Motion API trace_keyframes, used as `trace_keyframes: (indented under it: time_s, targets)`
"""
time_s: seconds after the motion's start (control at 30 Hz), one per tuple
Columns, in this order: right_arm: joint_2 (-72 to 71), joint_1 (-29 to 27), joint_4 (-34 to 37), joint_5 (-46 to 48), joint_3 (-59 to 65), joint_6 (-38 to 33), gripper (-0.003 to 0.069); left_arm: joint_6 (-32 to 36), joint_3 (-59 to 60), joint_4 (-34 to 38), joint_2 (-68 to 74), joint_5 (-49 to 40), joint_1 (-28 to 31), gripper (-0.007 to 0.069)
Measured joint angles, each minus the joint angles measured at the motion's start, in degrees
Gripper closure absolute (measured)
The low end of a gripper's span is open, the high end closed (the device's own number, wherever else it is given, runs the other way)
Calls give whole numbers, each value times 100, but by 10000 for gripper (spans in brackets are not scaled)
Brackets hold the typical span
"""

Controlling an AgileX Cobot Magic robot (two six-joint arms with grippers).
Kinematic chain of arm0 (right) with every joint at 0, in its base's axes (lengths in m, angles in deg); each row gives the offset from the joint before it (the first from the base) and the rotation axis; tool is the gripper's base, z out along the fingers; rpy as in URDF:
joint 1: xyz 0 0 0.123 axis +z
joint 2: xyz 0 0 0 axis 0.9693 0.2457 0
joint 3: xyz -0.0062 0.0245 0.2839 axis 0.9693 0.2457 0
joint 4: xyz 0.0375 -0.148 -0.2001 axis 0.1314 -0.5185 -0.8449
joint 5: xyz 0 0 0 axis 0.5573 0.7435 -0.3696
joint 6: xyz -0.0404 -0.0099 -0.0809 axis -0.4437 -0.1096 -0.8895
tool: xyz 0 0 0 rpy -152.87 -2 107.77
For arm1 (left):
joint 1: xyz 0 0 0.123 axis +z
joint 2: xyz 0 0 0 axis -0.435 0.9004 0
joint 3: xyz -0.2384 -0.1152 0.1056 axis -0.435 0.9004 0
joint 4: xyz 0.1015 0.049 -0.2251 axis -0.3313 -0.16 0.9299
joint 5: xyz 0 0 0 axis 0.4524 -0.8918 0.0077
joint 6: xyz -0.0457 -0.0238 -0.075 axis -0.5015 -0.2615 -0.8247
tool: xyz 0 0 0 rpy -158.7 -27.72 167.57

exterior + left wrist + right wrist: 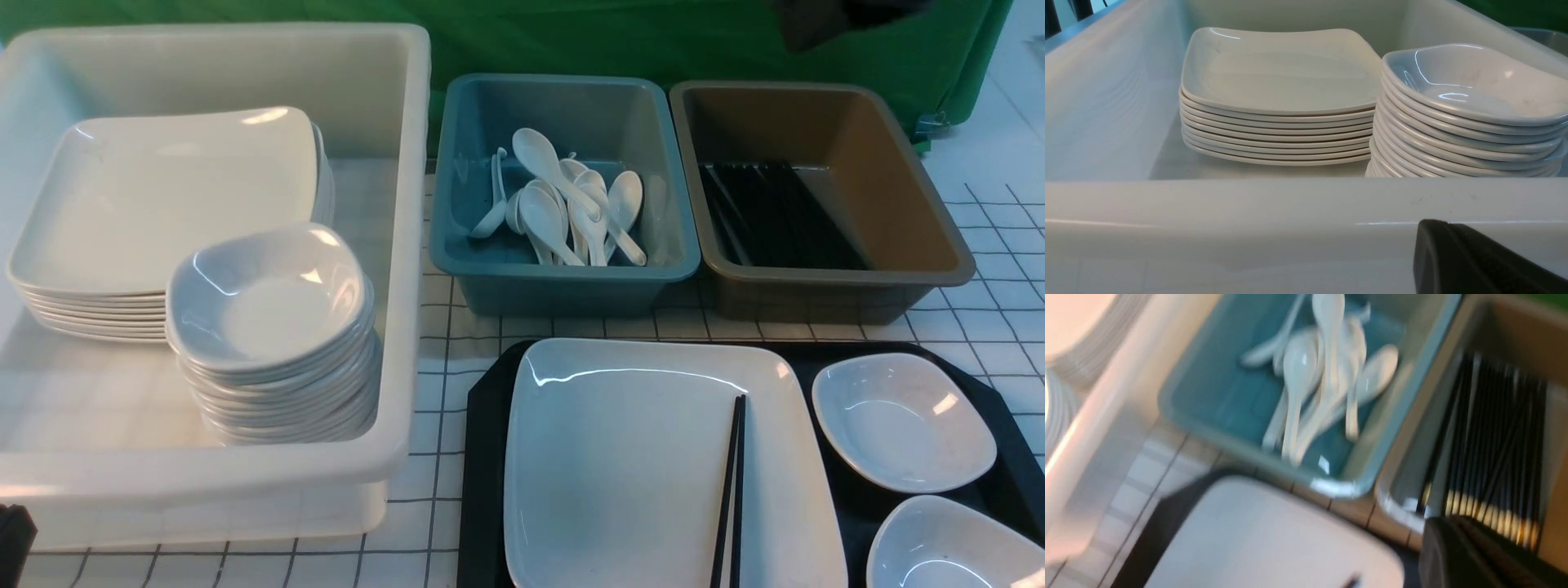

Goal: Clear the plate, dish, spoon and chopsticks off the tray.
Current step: Use the right arm to grab a pair of chopsticks from the plate

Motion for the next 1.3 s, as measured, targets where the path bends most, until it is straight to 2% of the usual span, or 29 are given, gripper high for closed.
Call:
trace_keyframes:
  time_s: [0.13, 0.23, 0.27, 0.3, 0.33, 0.37, 0.53, 0.73, 1.3]
  targets:
    - [-915, 0, 0, -55, 1822, 789, 612, 0, 0, 0, 0, 0, 0, 620]
    - [-1392, 0, 7, -397, 3352, 1532, 541, 0, 0, 0, 0, 0, 0, 620]
    - [-1413, 0, 8, -398, 3444, 1532, 534, 0, 0, 0, 0, 0, 0, 620]
    - [-1522, 0, 95, -620, 4163, 1808, 462, 0, 0, 0, 0, 0, 0, 620]
    - [-1535, 0, 152, -660, 4293, 1853, 443, 0, 0, 0, 0, 0, 0, 620]
    - [-1542, 0, 290, -766, 4622, 1910, 386, 0, 0, 0, 0, 0, 0, 620]
    - [-1392, 282, 724, -1135, 5139, 1899, 202, 0, 0, 0, 0, 0, 0, 620]
    - [-859, 709, 1038, -1698, 5066, 1967, 173, 0, 0, 0, 0, 0, 0, 620]
    - [663, 765, 1064, -1964, 4548, 2319, 169, 0, 0, 0, 0, 0, 0, 620]
